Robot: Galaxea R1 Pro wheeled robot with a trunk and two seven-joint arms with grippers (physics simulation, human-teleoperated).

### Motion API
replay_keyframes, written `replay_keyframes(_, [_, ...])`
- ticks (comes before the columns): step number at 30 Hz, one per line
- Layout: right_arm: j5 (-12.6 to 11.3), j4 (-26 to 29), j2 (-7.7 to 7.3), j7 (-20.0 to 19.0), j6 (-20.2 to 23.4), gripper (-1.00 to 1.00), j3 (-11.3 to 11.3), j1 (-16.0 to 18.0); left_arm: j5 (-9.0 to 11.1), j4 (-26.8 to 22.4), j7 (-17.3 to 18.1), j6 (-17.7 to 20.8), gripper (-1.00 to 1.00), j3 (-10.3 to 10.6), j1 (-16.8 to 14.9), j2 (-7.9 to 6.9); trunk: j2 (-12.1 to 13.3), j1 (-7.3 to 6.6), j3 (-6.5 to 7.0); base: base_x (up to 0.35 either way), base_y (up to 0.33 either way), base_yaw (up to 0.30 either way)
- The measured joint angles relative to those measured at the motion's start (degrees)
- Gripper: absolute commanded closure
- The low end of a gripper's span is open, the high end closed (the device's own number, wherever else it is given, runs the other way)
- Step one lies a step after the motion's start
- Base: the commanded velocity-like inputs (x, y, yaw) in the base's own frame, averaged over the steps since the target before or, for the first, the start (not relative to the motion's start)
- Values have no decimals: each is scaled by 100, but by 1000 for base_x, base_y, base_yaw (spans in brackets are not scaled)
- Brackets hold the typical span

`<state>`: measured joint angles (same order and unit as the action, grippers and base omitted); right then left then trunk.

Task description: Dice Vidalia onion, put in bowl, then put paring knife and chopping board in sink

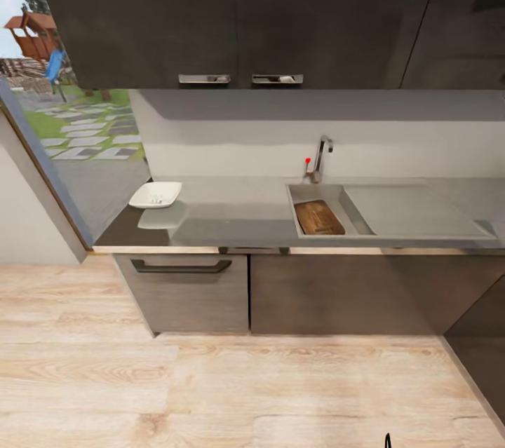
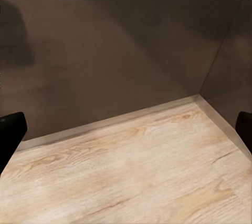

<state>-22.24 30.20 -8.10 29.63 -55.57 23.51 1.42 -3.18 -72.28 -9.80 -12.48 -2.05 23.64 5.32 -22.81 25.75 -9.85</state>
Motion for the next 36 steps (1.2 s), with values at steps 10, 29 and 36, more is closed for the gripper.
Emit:
replay_keyframes(10, [0, 0, 0, -1, 0, -100, 0, 0, 0, 30, 5, 0, -100, 0, 0, 0, 0, 0, 91, 0, 0, 0])
replay_keyframes(29, [-40, -1598, 16, -37, 67, -100, -9, 3, 241, 1622, -8, 47, -100, -149, 1, -666, 1, 0, 166, 0, 0, 0])
replay_keyframes(36, [-23, -2840, 569, -1096, 2053, -100, -13, 5, 292, 3539, -32, 223, -100, -149, 1, -728, 0, 0, 166, 0, 0, 0])
